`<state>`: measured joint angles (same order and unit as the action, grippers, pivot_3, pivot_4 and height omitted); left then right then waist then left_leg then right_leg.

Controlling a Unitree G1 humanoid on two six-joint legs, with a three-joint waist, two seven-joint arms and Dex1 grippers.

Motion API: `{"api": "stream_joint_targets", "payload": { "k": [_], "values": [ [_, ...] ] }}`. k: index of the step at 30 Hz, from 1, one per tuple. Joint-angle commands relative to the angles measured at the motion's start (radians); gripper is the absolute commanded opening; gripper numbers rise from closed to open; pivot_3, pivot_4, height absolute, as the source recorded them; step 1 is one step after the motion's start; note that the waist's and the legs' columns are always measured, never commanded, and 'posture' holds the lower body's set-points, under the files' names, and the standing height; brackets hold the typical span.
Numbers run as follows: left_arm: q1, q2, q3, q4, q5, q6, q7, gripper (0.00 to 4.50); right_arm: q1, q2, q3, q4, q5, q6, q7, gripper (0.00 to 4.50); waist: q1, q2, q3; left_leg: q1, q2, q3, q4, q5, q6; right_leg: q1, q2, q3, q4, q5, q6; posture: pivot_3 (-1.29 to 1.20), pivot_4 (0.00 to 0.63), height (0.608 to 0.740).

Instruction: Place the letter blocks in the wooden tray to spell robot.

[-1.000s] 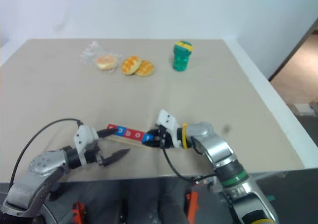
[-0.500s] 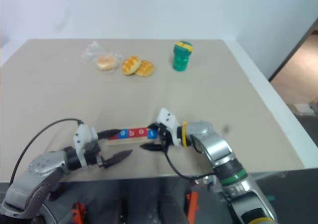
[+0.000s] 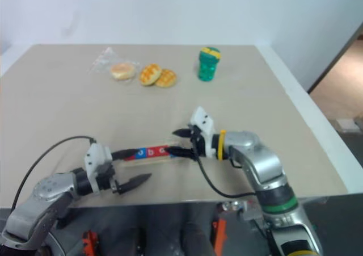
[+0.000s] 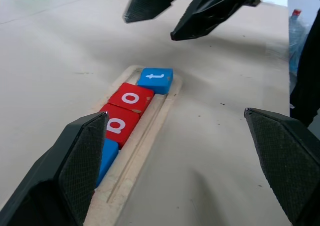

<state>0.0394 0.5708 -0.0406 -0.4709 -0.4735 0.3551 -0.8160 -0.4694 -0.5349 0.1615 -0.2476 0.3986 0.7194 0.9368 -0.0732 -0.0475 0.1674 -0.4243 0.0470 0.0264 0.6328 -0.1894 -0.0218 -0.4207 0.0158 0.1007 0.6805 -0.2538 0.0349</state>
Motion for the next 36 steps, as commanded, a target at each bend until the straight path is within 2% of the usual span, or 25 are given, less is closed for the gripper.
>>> {"api": "stream_joint_targets", "payload": {
  "k": [1,2,6,12,23,36],
  "values": [
    [-0.007,0.012,0.003,-0.029,-0.026,0.009,-0.023,4.50,0.060,-0.050,-0.004,-0.061,0.015,-0.004,0.025,1.89,0.000,0.000,0.000,0.000,0.000,0.000,0.000,0.000,0.000,0.000,0.000,0.000,0.000,0.000,0.000,0.00,0.150,0.740],
    [-0.008,0.014,0.001,-0.030,-0.029,0.013,-0.026,4.50,0.073,-0.060,0.002,-0.067,0.018,0.001,0.031,1.42,0.001,0.000,0.000,0.000,0.000,0.000,0.000,0.000,0.000,0.000,0.000,0.000,0.000,0.000,0.000,0.00,0.150,0.740],
    [-0.016,0.014,-0.001,-0.023,-0.021,0.015,-0.032,4.50,0.084,-0.070,0.044,-0.055,0.006,0.006,0.032,0.02,-0.004,0.000,0.000,0.001,0.001,0.001,0.000,0.000,0.000,-0.001,0.000,0.001,0.000,0.001,-0.001,0.00,0.150,0.740],
    [-0.017,0.016,0.000,-0.016,-0.007,0.010,-0.029,4.50,0.060,-0.041,0.076,0.001,-0.036,-0.046,0.006,0.01,-0.003,0.000,0.000,0.001,0.001,0.001,0.000,0.000,0.000,0.000,0.001,0.001,0.000,0.000,-0.004,0.00,0.150,0.740],
    [-0.004,0.015,0.007,-0.022,0.009,0.007,-0.017,4.50,0.014,-0.006,0.102,0.096,-0.097,-0.121,0.012,0.01,-0.002,0.000,0.000,0.000,0.000,0.001,0.000,0.000,0.000,-0.001,0.000,0.001,0.000,0.001,0.000,0.00,0.150,0.740],
    [0.008,0.004,0.000,-0.020,0.026,-0.003,-0.010,4.50,-0.028,0.037,0.116,0.119,-0.123,-0.145,0.015,0.01,-0.002,0.000,0.000,0.000,0.000,0.000,0.000,0.000,0.000,0.000,0.000,0.000,0.000,0.001,0.000,0.00,0.150,0.740]
  ]
}}
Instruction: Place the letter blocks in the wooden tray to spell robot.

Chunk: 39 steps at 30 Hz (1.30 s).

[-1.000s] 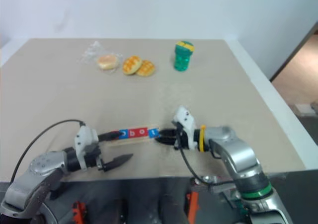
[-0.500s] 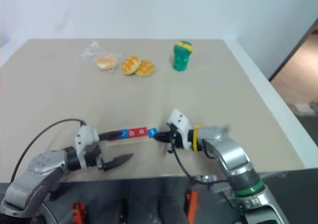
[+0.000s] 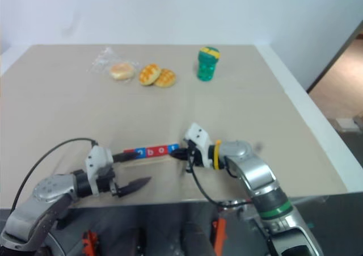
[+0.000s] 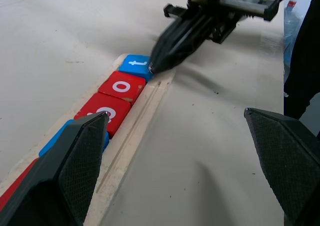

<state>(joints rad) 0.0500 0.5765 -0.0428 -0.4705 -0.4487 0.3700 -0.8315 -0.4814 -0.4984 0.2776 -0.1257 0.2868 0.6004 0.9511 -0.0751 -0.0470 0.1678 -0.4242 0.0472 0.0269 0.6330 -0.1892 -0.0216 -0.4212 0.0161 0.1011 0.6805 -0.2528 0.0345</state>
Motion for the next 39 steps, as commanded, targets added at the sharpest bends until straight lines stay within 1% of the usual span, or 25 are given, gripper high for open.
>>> {"api": "stream_joint_targets", "payload": {
  "k": [1,8,18,26,34,37,39],
  "values": [
    [-0.006,-0.004,0.001,-0.018,0.004,-0.019,0.007,4.50,-0.017,0.000,0.000,0.003,-0.019,-0.038,-0.001,0.01,0.000,0.000,0.000,0.000,0.000,0.000,0.000,0.000,0.000,0.000,0.000,0.000,0.000,0.000,0.000,0.00,0.150,0.740],
    [-0.005,-0.013,-0.001,-0.015,0.014,-0.023,0.007,4.50,-0.010,-0.006,-0.013,-0.009,-0.022,-0.038,0.008,0.01,0.000,0.000,0.000,0.000,0.000,0.000,0.000,0.000,0.000,0.000,0.000,0.000,0.000,0.000,0.000,0.00,0.150,0.740],
    [0.002,-0.012,-0.001,-0.015,0.018,-0.024,0.003,4.50,0.045,-0.043,-0.029,-0.159,0.029,0.065,-0.003,0.01,0.002,0.000,0.000,0.000,0.000,-0.001,0.000,0.000,0.000,0.000,0.000,-0.001,0.000,0.000,0.000,0.00,0.150,0.740],
    [-0.006,-0.013,0.000,-0.014,0.017,-0.022,0.001,4.50,0.034,-0.023,-0.005,-0.062,-0.035,-0.023,-0.030,0.01,0.001,0.000,0.000,0.000,0.000,0.000,0.000,0.000,0.000,0.000,0.000,0.000,0.000,0.000,-0.001,0.00,0.150,0.740],
    [0.005,-0.012,0.003,-0.019,0.021,-0.026,0.006,4.50,0.011,-0.006,0.007,0.017,-0.074,-0.093,-0.015,0.01,0.001,0.000,0.000,0.000,0.000,0.000,0.000,0.000,0.000,0.000,0.000,0.000,0.000,0.000,0.000,0.00,0.150,0.740],
    [0.013,-0.013,0.000,-0.025,0.022,-0.028,0.008,4.50,0.005,0.006,-0.004,0.003,-0.058,-0.075,-0.009,0.01,0.001,0.000,0.000,0.000,0.000,0.000,0.000,0.000,0.000,0.000,0.000,0.000,0.000,0.000,0.000,0.00,0.150,0.740],
    [0.017,-0.012,0.001,-0.026,0.022,-0.029,0.008,4.50,0.001,0.008,-0.019,-0.022,-0.030,-0.028,-0.004,0.01,0.001,0.000,0.000,0.000,0.000,0.000,0.000,0.000,0.000,0.000,0.000,0.000,0.000,0.000,0.000,0.00,0.150,0.740]
  ]
}}
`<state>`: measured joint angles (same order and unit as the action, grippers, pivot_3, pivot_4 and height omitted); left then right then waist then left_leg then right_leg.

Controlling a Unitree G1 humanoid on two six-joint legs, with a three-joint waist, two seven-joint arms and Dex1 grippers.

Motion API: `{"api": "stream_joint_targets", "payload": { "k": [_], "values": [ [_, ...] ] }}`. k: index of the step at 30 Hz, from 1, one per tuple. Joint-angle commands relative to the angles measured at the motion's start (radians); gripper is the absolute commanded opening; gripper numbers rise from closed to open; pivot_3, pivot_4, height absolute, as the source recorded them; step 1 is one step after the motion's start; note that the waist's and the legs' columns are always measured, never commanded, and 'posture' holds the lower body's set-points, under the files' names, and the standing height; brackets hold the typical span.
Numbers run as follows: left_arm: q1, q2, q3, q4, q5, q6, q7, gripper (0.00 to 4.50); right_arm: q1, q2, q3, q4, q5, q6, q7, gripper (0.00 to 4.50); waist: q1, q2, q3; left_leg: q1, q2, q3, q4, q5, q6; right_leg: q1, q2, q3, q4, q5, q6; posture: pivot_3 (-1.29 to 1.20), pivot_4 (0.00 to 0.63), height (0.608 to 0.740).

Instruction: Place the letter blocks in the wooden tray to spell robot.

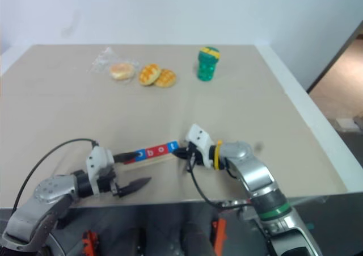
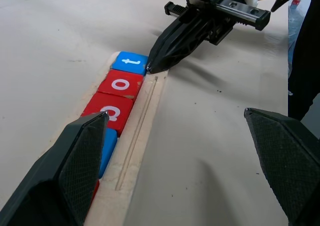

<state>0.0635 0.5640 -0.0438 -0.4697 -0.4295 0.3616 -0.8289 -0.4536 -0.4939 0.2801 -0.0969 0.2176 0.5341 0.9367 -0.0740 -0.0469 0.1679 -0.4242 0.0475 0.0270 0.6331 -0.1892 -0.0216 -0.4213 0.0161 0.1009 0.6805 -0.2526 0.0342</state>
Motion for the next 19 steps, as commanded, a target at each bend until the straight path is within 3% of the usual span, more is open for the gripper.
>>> {"api": "stream_joint_targets", "payload": {
  "k": [1,2,5,10,15,19],
  "values": [
    [0.005,0.002,0.006,-0.026,0.003,-0.021,0.006,4.50,-0.027,-0.006,-0.025,-0.066,0.048,0.043,0.021,0.01,0.000,0.000,0.000,0.000,0.000,0.000,0.000,0.000,0.000,0.000,0.000,0.000,0.000,0.000,0.000,0.00,0.150,0.740],
    [0.005,0.004,0.012,-0.025,0.002,-0.023,0.007,4.50,-0.028,-0.015,-0.031,-0.081,0.058,0.051,0.030,0.01,0.000,0.000,0.000,0.000,0.000,0.000,0.000,0.000,0.000,0.000,0.000,0.000,0.000,0.000,0.000,0.00,0.150,0.740],
    [-0.012,0.019,0.092,0.001,-0.016,-0.016,0.032,4.50,-0.047,-0.046,-0.107,-0.122,0.141,0.113,0.055,0.78,0.001,0.000,0.000,0.000,0.000,0.000,0.000,0.000,0.000,0.000,0.000,0.000,0.000,0.000,0.000,0.00,0.150,0.740],
    [-0.110,0.043,0.276,0.175,-0.038,-0.029,0.084,4.50,-0.123,-0.076,-0.262,-0.010,0.236,0.119,0.065,2.54,0.001,0.000,0.000,0.000,0.000,-0.001,0.001,0.000,0.001,0.000,0.000,-0.002,0.000,0.001,-0.002,0.00,0.150,0.740],
    [-0.212,0.074,0.340,0.388,0.007,-0.073,0.102,4.50,-0.165,-0.079,-0.321,0.209,0.200,-0.037,0.080,4.35,0.001,0.000,0.000,0.001,0.000,0.000,0.001,0.000,0.001,0.001,0.000,-0.002,0.000,0.001,-0.001,0.00,0.150,0.740],
    [-0.251,0.105,0.329,0.487,0.066,-0.159,0.090,4.50,-0.170,-0.079,-0.329,0.313,0.177,-0.140,0.087,4.43,0.000,0.000,0.000,-0.002,0.000,0.001,0.000,0.000,0.000,-0.001,0.000,-0.001,0.000,0.000,0.000,0.00,0.150,0.740]
  ]
}}
